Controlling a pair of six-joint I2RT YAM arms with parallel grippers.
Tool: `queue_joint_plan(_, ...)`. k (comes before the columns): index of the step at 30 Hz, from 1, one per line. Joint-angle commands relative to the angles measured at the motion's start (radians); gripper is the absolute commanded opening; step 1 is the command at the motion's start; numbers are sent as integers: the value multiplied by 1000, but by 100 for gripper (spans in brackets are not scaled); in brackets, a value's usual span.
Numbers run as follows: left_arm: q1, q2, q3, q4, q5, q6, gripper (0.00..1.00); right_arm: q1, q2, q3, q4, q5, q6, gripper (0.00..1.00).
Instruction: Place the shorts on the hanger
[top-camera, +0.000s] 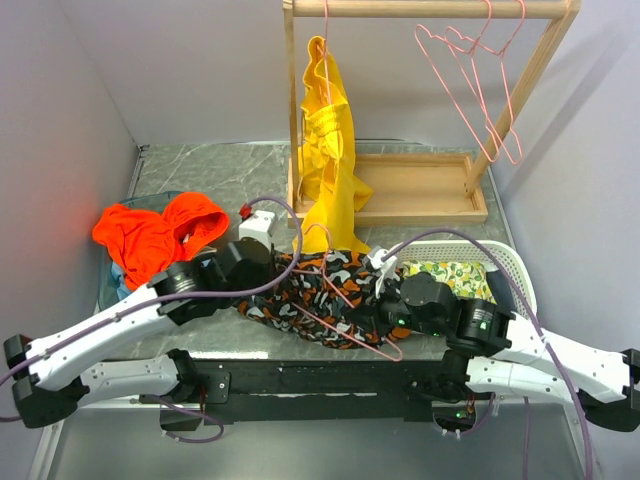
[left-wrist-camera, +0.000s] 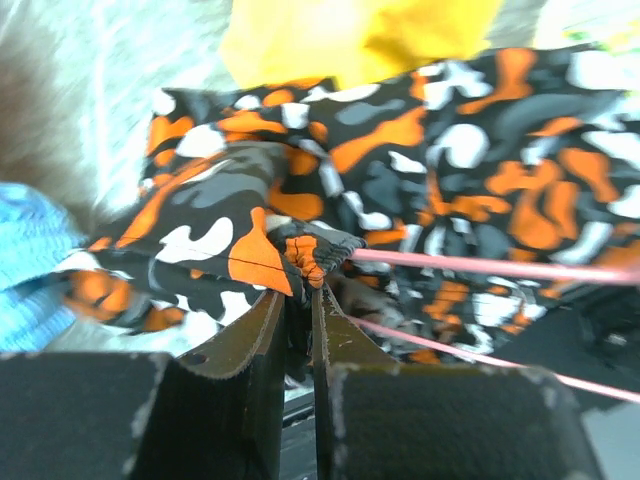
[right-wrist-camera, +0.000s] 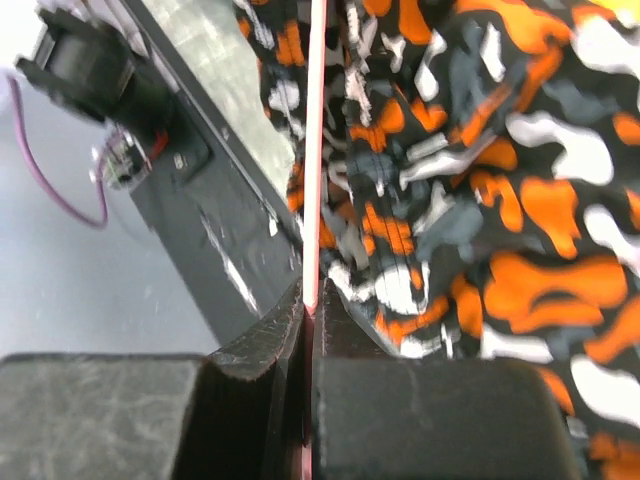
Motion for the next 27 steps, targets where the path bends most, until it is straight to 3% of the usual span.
queue_joint_plan(1,-2,-89,-19,129,85,73,9,34,19,-105,402,71,-39,0)
queue_joint_plan(3,-2,-113,-23,158,82,80,11,54,39,-147,520,96,-62,0)
queue_joint_plan(5,-2,-121,-26,180,78,84,18,66,55,-218,617,113,-63,0)
queue_joint_plan(9,-2,-135,-29,192,82,96,44,71,49,-308,798,139,-54,0)
queue_joint_plan(14,-2,-175,-40,235,171,138,59,73,29,-337,830,153,-62,0)
queue_joint_plan(19,-2,-218,-49,351,266,182,64,74,61,-328,827,143,-65,0)
queue_joint_plan(27,-25,-44,18,387,184,235,62,80,108,-298,823,134,-74,0)
